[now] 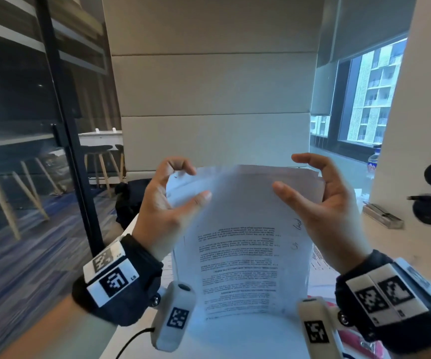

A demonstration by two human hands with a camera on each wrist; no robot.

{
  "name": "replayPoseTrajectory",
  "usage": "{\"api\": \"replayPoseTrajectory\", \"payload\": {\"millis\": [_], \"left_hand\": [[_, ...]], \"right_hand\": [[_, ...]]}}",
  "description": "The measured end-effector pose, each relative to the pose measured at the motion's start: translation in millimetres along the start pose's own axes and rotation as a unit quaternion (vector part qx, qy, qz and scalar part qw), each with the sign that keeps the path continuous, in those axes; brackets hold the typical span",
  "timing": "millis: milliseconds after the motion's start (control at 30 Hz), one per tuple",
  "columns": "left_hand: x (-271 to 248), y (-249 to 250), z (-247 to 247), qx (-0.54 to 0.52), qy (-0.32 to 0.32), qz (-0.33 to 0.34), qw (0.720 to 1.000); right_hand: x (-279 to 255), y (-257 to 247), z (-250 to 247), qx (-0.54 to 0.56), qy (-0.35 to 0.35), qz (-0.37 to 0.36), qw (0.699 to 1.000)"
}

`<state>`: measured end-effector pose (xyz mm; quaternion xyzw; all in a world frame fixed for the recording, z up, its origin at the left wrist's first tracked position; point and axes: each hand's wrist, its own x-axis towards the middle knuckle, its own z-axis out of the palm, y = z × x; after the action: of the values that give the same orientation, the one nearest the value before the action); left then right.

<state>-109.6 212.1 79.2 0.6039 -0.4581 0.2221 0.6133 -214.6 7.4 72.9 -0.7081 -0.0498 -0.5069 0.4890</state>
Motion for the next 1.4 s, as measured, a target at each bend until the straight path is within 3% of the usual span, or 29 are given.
{"api": "replayPoseTrajectory", "payload": {"millis": [167, 300, 367, 500, 633, 800, 867, 967, 1133, 1300, 1400], "left_hand": [[-2, -9, -2, -0.081, 0.052, -0.051, 0.994], [-25, -16, 4, -0.16, 0.017, -0.141, 0.977], [-46, -23, 9, -0.151, -0.02, -0.199, 0.968], [-69, -27, 15, -0.115, -0.033, -0.24, 0.963], [-58, -31, 9, -0.207, 0.008, -0.261, 0.943], [-69, -41, -1, -0.232, -0.098, -0.28, 0.927], [-80, -50, 0, -0.236, -0.054, -0.309, 0.92], [-93, -57, 8, -0.251, 0.026, -0.342, 0.905], [-88, -57, 15, -0.234, 0.064, -0.341, 0.908], [-90, -61, 7, -0.227, -0.031, -0.397, 0.889], [-96, -63, 9, -0.248, -0.031, -0.411, 0.877]], "right_hand": [[-18, 23, -2, 0.08, -0.044, 0.129, 0.987], [-36, 33, 1, 0.078, -0.004, 0.182, 0.98], [-39, 34, 1, 0.089, 0.001, 0.199, 0.976], [-41, 32, 4, 0.077, -0.017, 0.212, 0.974], [-34, 25, 5, 0.105, -0.006, 0.216, 0.971], [-43, 35, -6, 0.154, -0.076, 0.266, 0.949], [-54, 44, -9, 0.157, -0.099, 0.287, 0.94], [-64, 50, -6, 0.166, -0.072, 0.302, 0.936], [-62, 45, 5, 0.167, -0.046, 0.316, 0.933], [-59, 41, 0, 0.116, -0.075, 0.267, 0.954], [-64, 43, -4, 0.128, -0.083, 0.259, 0.954]]}}
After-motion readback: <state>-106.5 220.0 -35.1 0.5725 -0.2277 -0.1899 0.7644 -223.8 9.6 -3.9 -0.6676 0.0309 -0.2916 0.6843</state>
